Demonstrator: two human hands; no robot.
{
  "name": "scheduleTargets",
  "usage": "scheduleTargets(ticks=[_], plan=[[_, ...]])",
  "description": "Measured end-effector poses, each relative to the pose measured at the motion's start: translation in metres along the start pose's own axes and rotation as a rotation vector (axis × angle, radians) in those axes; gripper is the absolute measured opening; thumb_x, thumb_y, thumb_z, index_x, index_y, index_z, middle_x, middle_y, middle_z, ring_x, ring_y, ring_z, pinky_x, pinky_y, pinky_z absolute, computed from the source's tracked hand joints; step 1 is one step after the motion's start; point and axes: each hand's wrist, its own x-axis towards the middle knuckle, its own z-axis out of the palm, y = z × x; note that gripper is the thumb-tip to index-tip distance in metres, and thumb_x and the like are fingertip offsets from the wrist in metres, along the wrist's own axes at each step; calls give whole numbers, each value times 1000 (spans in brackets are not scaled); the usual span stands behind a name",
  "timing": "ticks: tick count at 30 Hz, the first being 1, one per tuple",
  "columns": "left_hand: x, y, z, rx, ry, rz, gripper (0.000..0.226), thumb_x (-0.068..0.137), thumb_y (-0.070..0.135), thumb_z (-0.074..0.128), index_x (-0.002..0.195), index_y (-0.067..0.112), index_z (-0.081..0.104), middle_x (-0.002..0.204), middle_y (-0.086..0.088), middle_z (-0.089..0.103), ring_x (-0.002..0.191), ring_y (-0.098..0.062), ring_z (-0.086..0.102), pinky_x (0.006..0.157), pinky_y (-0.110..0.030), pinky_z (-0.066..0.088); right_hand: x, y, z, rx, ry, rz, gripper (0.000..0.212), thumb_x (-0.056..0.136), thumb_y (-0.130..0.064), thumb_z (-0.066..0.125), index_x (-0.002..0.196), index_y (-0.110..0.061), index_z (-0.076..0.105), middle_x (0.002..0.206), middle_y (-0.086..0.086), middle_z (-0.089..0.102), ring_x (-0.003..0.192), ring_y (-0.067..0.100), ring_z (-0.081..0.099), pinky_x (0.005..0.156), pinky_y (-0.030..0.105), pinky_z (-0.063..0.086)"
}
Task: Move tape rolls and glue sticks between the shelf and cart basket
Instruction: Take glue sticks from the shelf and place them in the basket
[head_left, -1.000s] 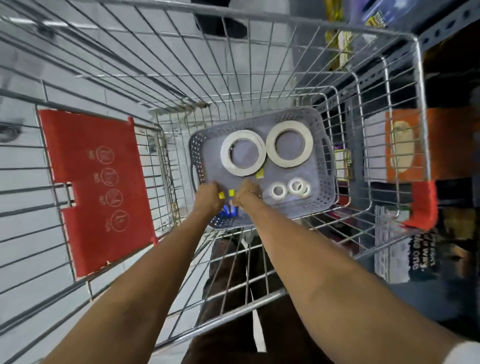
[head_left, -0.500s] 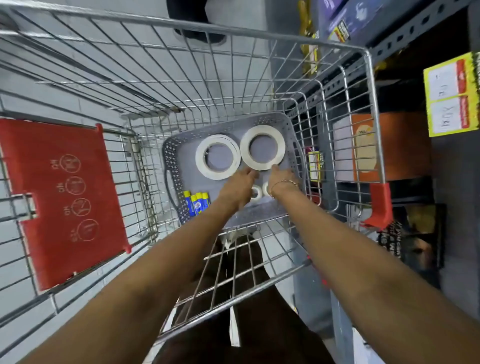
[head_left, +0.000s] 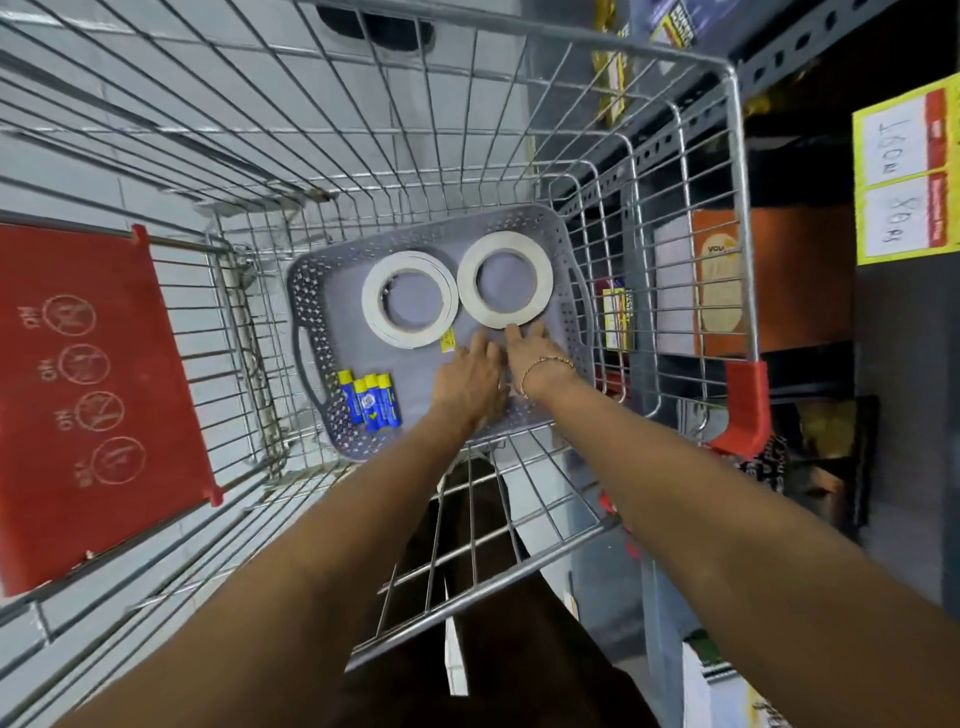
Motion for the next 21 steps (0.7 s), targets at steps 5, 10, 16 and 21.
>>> scheduleTargets(ticks=[5, 10, 16, 21], plan=[[-1, -15, 1, -180, -26, 15, 52, 86, 38, 60, 121, 4, 41, 129, -17, 40, 111, -40, 51, 84, -49, 48, -3, 13, -3, 75, -37, 37, 58, 90, 0, 49, 141, -6, 22, 142, 26, 37, 127, 44, 44, 100, 50, 41], [-1, -30, -1, -335, -59, -14, 37, 93, 24, 49, 121, 0, 45, 129, -21, 45, 111, -40, 52, 90, -45, 43, 1, 14, 2, -20, -110, 40, 70, 95, -3, 41, 151, -9, -1, 145, 28, 36, 132, 41, 41, 107, 52, 39], [-2, -36, -3, -346, -74, 34, 33, 92, 8, 47, 123, -3, 48, 129, -21, 48, 119, -34, 46, 95, -41, 41, -3, 13, 12, -159, -10, -18, 53, 92, -5, 51, 139, -6, 27, 130, 23, 54, 120, 38, 52, 94, 44, 46], [-4, -36, -8, -361, -75, -3, 32, 92, 9, 44, 123, 1, 46, 127, -20, 49, 114, -36, 50, 93, -42, 43, -2, 13, 9, -147, -21, -10, 46, 92, -3, 48, 135, -4, 30, 126, 23, 58, 115, 37, 57, 92, 44, 47]])
